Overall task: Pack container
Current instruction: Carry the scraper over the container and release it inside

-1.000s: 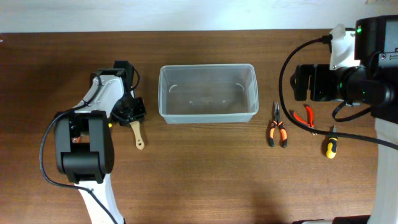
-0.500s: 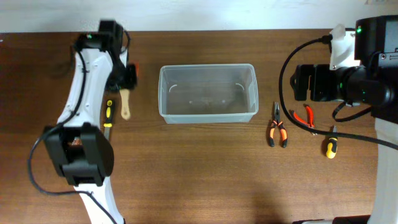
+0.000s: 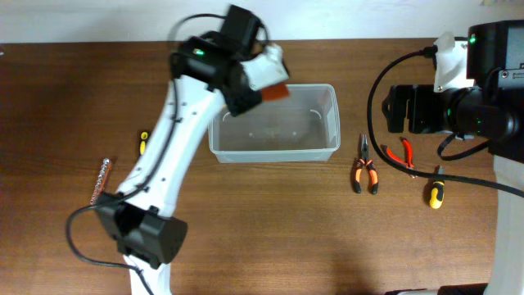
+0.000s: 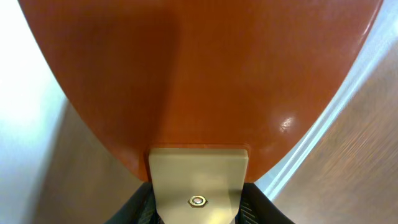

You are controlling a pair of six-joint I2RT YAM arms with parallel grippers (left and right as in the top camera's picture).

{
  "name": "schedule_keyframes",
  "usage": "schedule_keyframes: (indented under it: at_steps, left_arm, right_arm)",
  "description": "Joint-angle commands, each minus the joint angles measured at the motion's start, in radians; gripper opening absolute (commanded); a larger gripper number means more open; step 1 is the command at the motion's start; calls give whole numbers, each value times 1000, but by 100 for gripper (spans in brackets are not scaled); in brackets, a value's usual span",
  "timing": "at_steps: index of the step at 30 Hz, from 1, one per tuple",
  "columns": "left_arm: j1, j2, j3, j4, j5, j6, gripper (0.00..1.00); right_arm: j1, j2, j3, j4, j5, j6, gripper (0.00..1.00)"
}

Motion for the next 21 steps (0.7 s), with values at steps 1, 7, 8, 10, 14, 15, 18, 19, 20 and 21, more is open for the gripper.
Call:
schedule_keyframes:
  at_steps: [1,7,8,10,14,15,18,19,20,21]
  left_arm:
    - [-12,65,4,27,0,279,2]
    - [-9,180,4,45,9,344,2]
    - [-8,203,4,50,8,356,2]
    - [-9,240,4,67,13,357,2]
    - [-9,301,4,94,70,357,2]
    - [-8,316,4,102,72,357,2]
    - [0,352,4,125,72,353,2]
    - [4,362,4,131,71,344,2]
    - [10,366,4,135,72,333,5]
    - [17,372,4,139,72,322,7]
  right_arm:
    - [-3,3,-3,0,8,-6,99]
    - [-3,3,-3,-8,8,-6,99]
    - [-3,3,-3,-10,9,-6,99]
    - [-3,3,-3,-10,8,-6,99]
    - [-3,3,-3,-10,9,-6,99]
    - [-3,3,-3,-10,8,-6,99]
    - [-3,3,-3,-17,9,-6,99]
    - [-3,3,-3,-22,9,-6,99]
    - [-3,3,-3,-27,9,-6,99]
    - [-3,3,-3,-32,9,-6,99]
